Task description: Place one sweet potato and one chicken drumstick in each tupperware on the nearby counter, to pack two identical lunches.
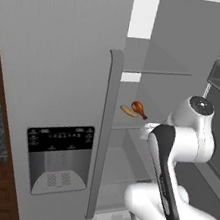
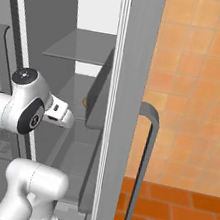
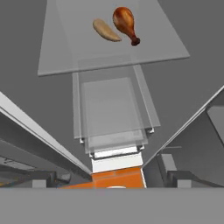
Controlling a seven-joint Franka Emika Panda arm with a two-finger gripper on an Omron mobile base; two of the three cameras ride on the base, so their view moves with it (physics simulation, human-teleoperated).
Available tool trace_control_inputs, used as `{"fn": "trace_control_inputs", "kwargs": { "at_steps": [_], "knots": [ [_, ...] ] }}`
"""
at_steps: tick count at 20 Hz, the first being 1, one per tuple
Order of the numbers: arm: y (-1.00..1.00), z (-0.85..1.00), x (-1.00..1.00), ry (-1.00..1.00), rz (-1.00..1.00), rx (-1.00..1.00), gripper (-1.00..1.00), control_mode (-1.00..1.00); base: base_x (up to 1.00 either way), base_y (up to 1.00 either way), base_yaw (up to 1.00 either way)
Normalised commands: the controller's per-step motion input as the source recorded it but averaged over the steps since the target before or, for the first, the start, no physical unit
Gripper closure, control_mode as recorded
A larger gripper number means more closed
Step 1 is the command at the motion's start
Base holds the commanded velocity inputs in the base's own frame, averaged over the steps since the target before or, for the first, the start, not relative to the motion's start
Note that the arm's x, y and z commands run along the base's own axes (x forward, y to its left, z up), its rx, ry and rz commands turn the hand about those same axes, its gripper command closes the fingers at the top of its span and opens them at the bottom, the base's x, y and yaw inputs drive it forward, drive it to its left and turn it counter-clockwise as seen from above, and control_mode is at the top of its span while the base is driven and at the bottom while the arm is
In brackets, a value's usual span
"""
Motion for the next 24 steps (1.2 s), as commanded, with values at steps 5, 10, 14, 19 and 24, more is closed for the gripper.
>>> {"fn": "trace_control_inputs", "kwargs": {
  "at_steps": [5, 10, 14, 19, 24],
  "knots": [
    [-0.06, -0.07, 0.6, -0.02, 0.0, 0.0, -1.0, -1.0, 0.0, 0.0, 0.0],
    [-0.22, -0.13, 0.58, -0.01, 0.0, 0.0, -1.0, -1.0, 0.0, 0.0, 0.0],
    [-0.11, -0.06, 0.54, -0.02, 0.01, 0.0, -1.0, -1.0, 0.0, 0.0, 0.0],
    [-0.02, 0.0, 0.66, -0.02, 0.04, 0.0, -1.0, -1.0, 0.0, 0.0, 0.0],
    [-0.03, 0.0, 0.55, 0.0, 0.04, 0.0, -1.0, -1.0, 0.0, 0.0, 0.0]
  ]
}}
